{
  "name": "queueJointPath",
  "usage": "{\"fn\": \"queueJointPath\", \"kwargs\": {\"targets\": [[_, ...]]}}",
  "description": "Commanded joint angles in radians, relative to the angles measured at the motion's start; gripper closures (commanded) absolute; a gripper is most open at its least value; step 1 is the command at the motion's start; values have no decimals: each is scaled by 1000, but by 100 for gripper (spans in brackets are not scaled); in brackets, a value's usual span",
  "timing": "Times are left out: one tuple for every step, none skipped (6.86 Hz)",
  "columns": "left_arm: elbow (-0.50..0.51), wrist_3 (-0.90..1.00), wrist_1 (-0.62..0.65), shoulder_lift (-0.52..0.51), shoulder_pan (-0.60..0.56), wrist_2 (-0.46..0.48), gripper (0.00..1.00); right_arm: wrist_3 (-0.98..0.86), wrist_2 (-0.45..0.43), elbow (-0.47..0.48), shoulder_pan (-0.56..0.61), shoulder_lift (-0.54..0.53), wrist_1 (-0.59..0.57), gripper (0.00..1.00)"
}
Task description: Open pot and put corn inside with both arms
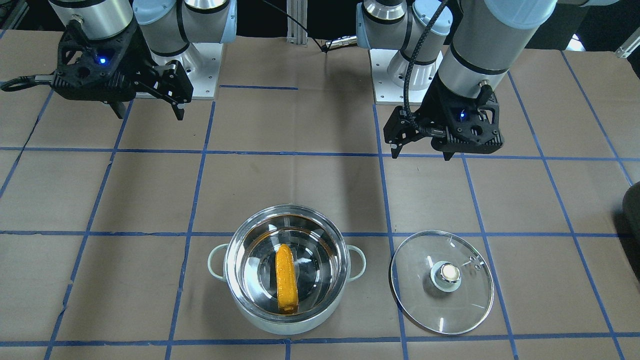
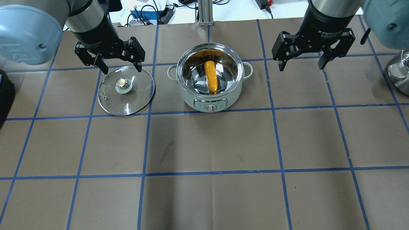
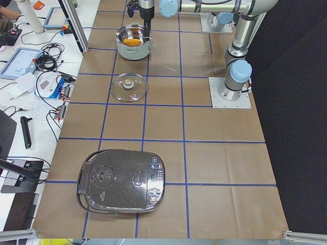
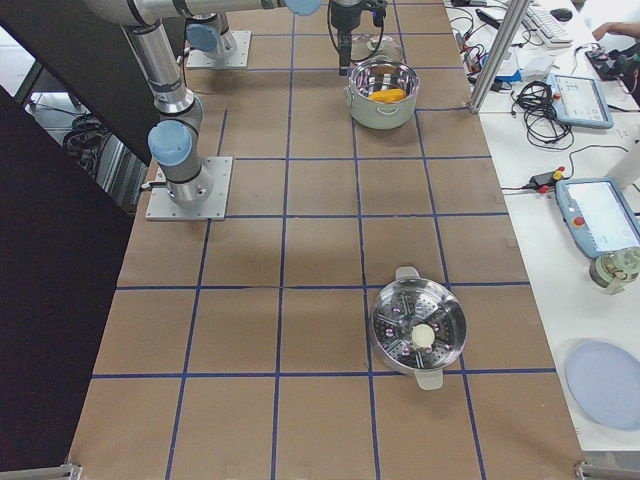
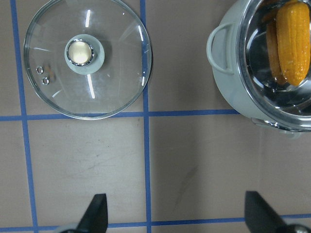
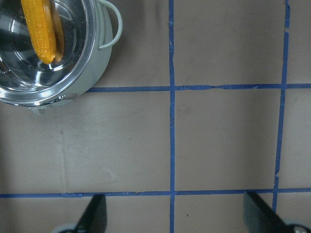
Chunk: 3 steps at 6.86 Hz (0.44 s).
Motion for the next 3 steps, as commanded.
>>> {"fn": "queueJointPath", "kwargs": {"targets": [[-1,1,-22,14,-6,0,0,-2,4,-16,1,1,2,0],[-11,1,-27,21,-6,0,0,-10,2,-16,1,0,2,0],[-11,1,-27,21,-6,0,0,-11,2,-13,0,1,2,0]]}}
